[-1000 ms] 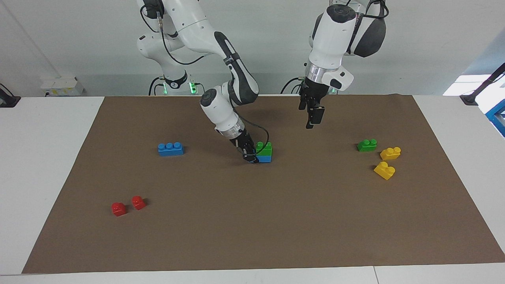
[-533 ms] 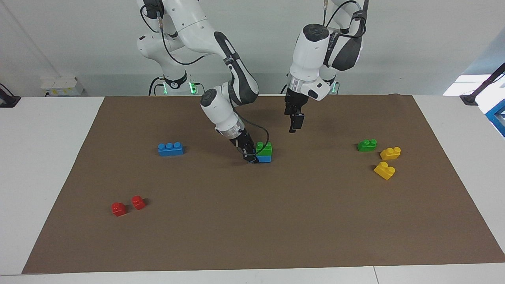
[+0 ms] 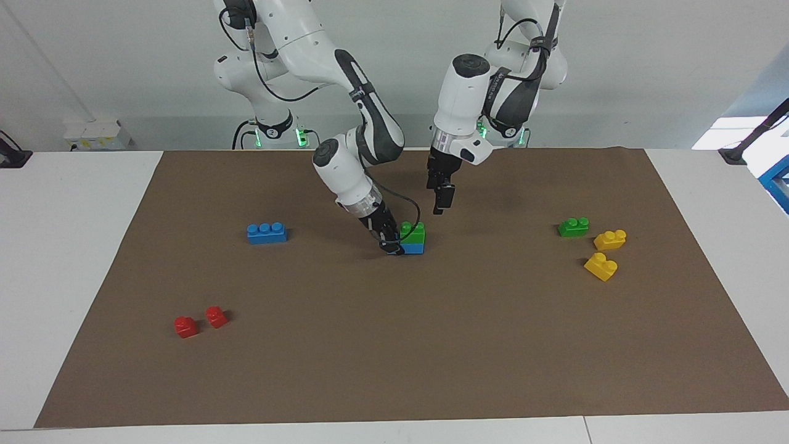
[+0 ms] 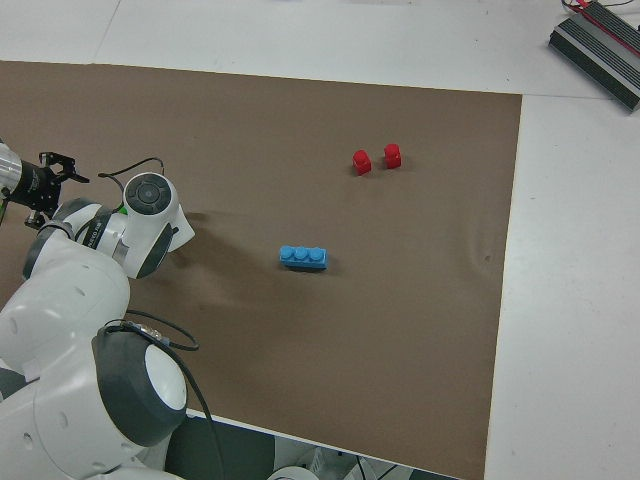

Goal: Remove green block with left arm and hold with right
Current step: 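Move the left gripper toward the green end beside the right gripper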

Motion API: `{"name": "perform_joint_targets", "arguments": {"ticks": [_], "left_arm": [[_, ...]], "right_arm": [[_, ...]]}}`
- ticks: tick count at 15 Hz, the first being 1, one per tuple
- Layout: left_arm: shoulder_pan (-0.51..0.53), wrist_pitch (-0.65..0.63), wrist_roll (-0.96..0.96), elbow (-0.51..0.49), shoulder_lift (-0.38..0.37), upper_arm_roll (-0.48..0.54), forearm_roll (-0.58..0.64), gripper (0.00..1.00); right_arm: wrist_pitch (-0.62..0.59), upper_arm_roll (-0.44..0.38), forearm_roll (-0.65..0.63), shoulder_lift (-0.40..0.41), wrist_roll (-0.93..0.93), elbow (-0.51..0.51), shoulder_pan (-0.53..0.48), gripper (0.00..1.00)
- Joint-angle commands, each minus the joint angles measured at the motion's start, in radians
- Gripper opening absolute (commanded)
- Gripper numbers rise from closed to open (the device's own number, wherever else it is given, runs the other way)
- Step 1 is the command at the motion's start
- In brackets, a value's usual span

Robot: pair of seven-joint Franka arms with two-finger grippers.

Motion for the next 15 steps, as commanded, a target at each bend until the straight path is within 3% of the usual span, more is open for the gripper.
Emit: {"name": "perform_joint_targets", "arguments": {"ticks": [1,15], "left_arm": [[-0.030,0.075,-0.084,-0.007,0.046,0.015,0.067,1.00],[-0.061,0.199,-0.262,0.007,0.184,0.017,0.251,1.00]], "right_arm": [[0.012,-0.002,0.023,0.027,-0.067,-0.078,0.010,0.00],[0.012,-0.002,0.023,0.026,-0.065,-0.081,0.038,0.00]]}}
